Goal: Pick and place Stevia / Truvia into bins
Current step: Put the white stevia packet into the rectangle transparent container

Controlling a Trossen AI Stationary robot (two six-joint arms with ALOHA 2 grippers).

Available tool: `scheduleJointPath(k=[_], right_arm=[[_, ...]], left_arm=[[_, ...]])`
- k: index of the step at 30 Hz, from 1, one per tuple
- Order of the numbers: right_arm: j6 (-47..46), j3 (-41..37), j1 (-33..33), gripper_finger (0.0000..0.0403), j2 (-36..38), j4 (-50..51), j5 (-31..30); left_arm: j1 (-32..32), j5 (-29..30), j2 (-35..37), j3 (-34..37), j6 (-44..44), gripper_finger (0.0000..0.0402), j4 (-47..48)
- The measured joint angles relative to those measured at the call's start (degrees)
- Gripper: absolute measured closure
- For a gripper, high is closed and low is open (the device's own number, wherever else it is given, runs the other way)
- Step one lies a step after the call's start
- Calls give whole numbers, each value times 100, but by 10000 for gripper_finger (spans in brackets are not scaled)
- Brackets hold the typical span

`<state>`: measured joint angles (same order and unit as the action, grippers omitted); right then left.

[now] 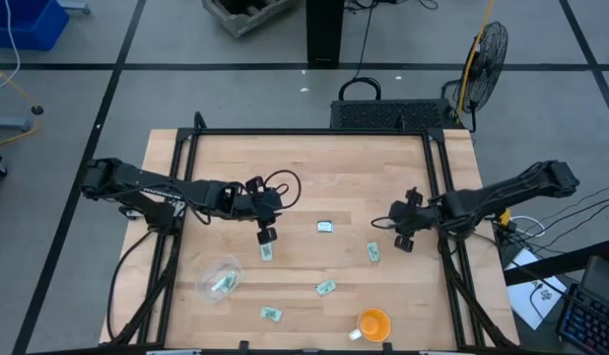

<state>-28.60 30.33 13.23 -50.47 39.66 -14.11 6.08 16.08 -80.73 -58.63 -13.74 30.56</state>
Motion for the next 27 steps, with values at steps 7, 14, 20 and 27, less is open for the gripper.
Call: scheduleJointPath(k=[7, 14, 20, 27], right_arm=[[729, 353, -2, 314, 211, -522, -135], [1520, 358, -2, 314, 283, -2177, -415], [1877, 158, -2, 314, 136, -4472, -384], [1895, -665, -2, 314, -52, -6272, -369]], left_arm=[[0, -5, 0, 0, -9, 311, 2], [-2, -237, 0, 0, -158, 311, 318], [50, -557, -115, 0, -470, 311, 627], [189, -655, -897, 104, -439, 311, 650]])
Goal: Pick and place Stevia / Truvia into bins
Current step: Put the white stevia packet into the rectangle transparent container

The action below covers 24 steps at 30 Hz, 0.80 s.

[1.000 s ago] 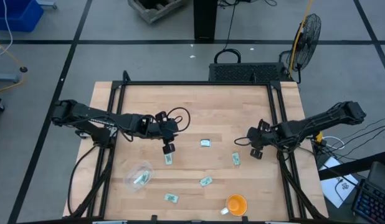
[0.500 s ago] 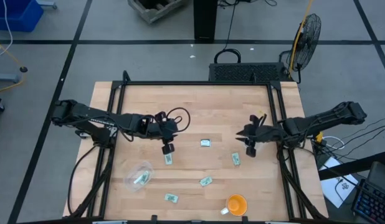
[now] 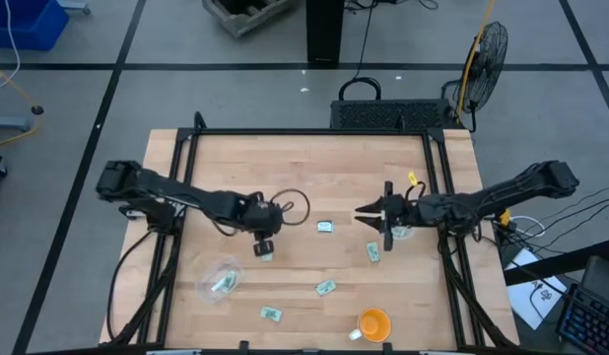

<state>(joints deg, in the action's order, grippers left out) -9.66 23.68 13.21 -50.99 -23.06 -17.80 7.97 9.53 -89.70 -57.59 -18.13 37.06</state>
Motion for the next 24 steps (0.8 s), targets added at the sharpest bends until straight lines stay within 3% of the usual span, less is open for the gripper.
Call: scheduleJointPath(k=[6, 14, 24], right_arm=[[-12, -913, 0, 314, -26, -1498, 4], [40, -1544, 0, 314, -24, -2920, 5], [221, -1545, 0, 314, -23, -3060, 7]], left_arm=[[10, -790, -738, 51, 448, 311, 171], [-105, -1090, -935, 49, 774, 311, -53], [-272, -1726, -917, 49, 797, 311, -82]])
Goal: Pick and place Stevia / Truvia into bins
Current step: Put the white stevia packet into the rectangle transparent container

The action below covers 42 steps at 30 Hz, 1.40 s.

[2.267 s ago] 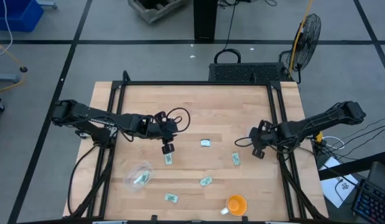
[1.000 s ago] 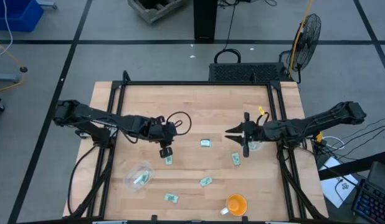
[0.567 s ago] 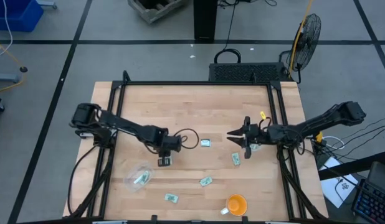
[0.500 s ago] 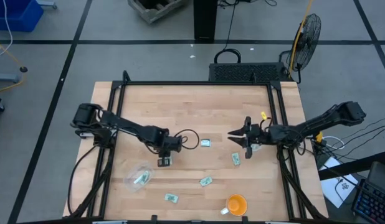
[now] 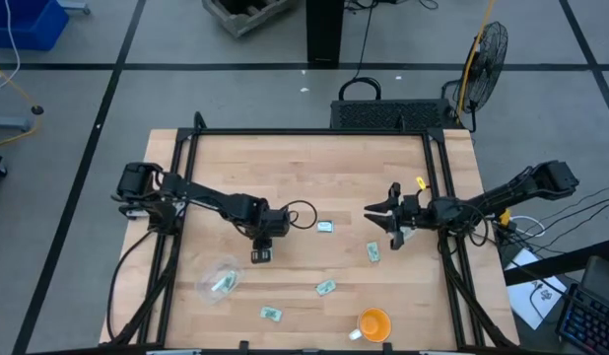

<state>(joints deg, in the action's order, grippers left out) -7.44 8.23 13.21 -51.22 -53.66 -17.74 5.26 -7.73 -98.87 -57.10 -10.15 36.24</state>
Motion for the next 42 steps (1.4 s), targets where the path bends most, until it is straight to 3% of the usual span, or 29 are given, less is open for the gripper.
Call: scheduleJointPath(k=[18, 24, 33, 40, 42], right_arm=[[-81, 0, 0, 314, 0, 14, 4], [-83, 0, 0, 314, -3, 35, 7], [-83, 1, 0, 314, -2, 41, 7], [-83, 2, 0, 314, -2, 40, 7], [-83, 0, 0, 314, -2, 41, 7]], left_arm=[[-80, 65, -55, 11, 304, 311, -124], [-124, -27, -163, 305, 363, 311, -591], [-129, -219, -125, 350, 343, 313, -513], [-133, -217, -131, 356, 387, 390, -489], [-131, -229, -131, 356, 389, 393, -486]])
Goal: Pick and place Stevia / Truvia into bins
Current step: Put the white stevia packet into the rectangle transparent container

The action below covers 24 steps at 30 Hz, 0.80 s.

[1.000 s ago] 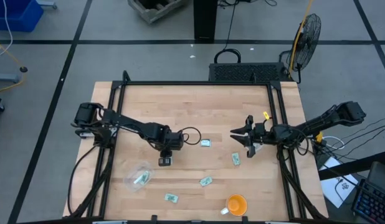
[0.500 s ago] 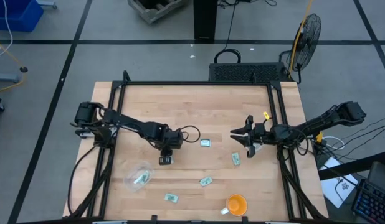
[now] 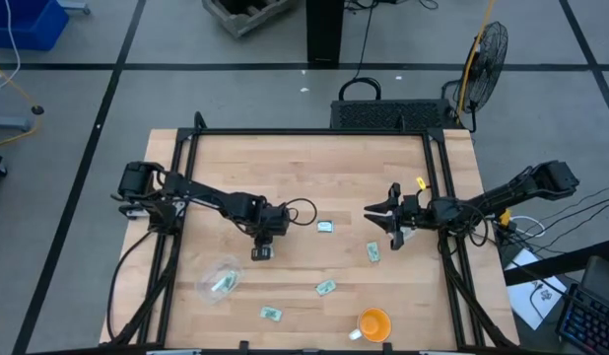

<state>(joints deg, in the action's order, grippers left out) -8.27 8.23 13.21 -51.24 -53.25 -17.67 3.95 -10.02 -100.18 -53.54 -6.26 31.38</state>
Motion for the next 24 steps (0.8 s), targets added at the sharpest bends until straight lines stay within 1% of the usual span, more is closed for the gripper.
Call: scheduleJointPath(k=[4, 8, 13, 19, 24], right_arm=[[0, 1, 0, 314, 0, 0, 0], [0, 2, 0, 314, 0, 0, 0], [0, 2, 0, 314, 2, 16, 0], [0, 4, 0, 314, 2, 20, 0], [0, 4, 0, 314, 2, 22, 0]], left_arm=[[4, -7, -4, 1, 42, 398, 1], [17, -89, 152, -36, 42, 398, 112], [17, -66, 640, -135, -5, 398, 80], [49, -29, 1000, -130, -297, 396, 161], [101, -12, 1001, -118, -461, 398, 253]])
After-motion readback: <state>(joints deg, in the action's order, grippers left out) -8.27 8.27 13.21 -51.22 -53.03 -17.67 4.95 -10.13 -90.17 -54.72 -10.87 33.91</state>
